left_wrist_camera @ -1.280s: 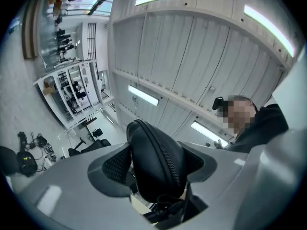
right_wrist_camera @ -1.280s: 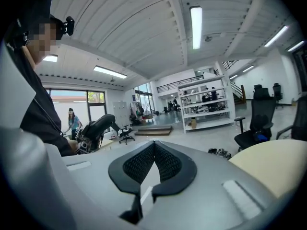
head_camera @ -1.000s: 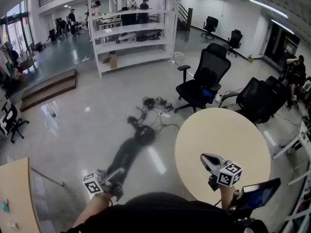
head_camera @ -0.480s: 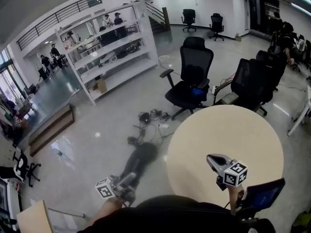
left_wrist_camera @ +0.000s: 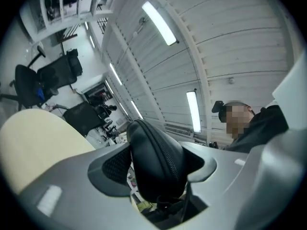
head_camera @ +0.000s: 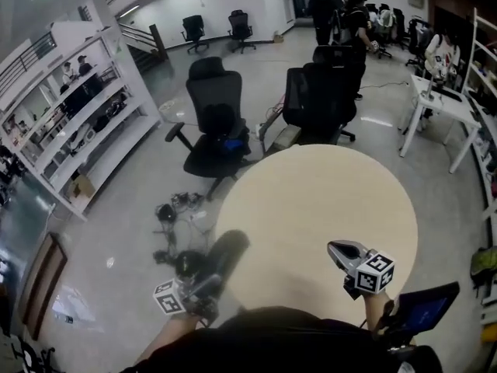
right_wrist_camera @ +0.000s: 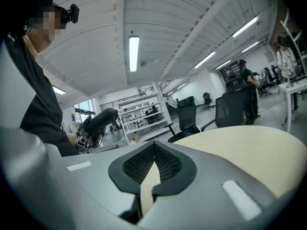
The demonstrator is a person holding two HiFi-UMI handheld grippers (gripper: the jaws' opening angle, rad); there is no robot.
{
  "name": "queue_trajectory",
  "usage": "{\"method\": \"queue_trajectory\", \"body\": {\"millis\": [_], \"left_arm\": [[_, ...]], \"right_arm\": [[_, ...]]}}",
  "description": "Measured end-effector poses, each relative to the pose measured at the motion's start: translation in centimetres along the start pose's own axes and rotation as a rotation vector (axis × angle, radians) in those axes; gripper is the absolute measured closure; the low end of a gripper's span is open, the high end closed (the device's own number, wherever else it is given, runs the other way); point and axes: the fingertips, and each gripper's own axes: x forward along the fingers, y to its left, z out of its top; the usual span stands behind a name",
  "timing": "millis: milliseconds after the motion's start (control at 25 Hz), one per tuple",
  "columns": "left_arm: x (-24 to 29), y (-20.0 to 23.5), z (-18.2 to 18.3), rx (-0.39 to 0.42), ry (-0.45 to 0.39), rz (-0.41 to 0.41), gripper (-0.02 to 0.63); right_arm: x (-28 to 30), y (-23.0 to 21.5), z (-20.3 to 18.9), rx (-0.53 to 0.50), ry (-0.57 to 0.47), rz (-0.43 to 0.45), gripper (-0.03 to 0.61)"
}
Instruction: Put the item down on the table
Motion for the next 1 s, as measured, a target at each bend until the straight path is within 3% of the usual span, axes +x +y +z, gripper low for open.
{"method": "queue_trajectory", "body": {"millis": [80,240,440,600,760,880,1000], "left_arm": [[1.0,1.8,0.6,-0.035,0.038,-0.057,0.318],[4.7,5.5,2.0,-0.147,0.146,-0.244,0.318],[5.3,7.2,4.5,-0.187,0.233,-0.407,0.318],[4.4,9.6,5.8,-0.208,0.264,-0.465,0.318],[3.3,11.7,6.1,-0.261,0.253,-0.447,0.318],[3.6,11.0,4.6,-0.301,0.263,-0.44,0.318],[5.0,9.2,3.3,-0.275,0.263,-0.447,0.318]], "right_arm": [[0.0,0.2,0.8,-0.01,-0.014,-0.06,0.565],[-2.2,1.4,1.7,0.011,-0.045,-0.292,0.565],[-1.3,4.4,1.9,0.037,-0.049,-0.451,0.565],[1.1,6.5,3.4,0.011,-0.04,-0.485,0.564],[1.9,6.8,4.6,0.007,-0.03,-0.508,0.565],[0.5,6.4,5.5,0.019,-0.052,-0.519,0.565],[-0.9,5.3,5.6,0.01,-0.061,-0.484,0.565]]}}
